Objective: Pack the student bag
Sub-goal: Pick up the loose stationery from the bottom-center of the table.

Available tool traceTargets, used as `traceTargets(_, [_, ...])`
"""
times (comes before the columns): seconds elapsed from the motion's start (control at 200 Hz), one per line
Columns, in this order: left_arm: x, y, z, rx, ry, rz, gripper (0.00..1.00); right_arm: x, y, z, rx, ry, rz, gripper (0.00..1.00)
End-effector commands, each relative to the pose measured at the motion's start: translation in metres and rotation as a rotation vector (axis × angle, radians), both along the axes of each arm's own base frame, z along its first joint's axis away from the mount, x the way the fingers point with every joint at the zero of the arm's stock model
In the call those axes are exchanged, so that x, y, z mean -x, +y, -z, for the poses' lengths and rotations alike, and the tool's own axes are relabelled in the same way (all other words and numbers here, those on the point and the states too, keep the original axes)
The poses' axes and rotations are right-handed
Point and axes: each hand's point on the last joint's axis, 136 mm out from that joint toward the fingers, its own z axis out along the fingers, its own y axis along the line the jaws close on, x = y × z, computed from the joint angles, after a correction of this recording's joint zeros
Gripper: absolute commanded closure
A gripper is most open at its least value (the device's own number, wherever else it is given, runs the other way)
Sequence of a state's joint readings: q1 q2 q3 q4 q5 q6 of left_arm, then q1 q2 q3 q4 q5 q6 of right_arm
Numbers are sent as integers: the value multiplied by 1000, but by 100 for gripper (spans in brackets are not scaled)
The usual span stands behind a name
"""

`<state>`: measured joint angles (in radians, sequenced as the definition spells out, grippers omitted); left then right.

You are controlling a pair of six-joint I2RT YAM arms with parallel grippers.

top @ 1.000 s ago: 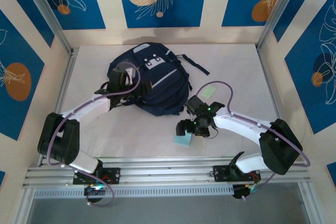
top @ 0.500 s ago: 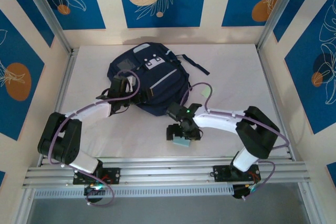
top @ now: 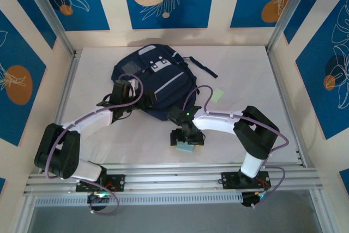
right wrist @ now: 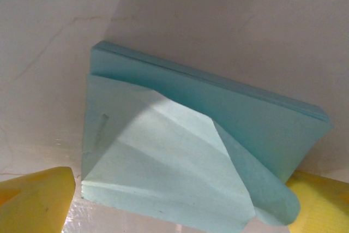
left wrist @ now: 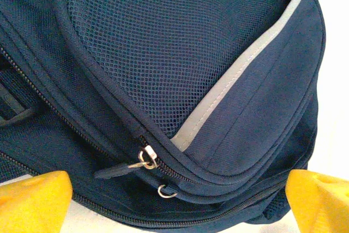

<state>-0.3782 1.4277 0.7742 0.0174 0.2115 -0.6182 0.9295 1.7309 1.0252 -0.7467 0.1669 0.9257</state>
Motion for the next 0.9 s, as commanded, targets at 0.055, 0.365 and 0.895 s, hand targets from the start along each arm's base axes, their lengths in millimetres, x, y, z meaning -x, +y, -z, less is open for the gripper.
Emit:
traceTargets(0.055, [5,3,-2,-50,-14,18,0,6,-12,14,86,35,0,11])
traceTargets(0.365, [7,7,-2,-180,-24,51,0,3,-17,7,56,15,24,36])
traceTargets(0.895, [-8,-71,-22,-515,-206,423,4,-75,-76,-55,-187,-124,184,37])
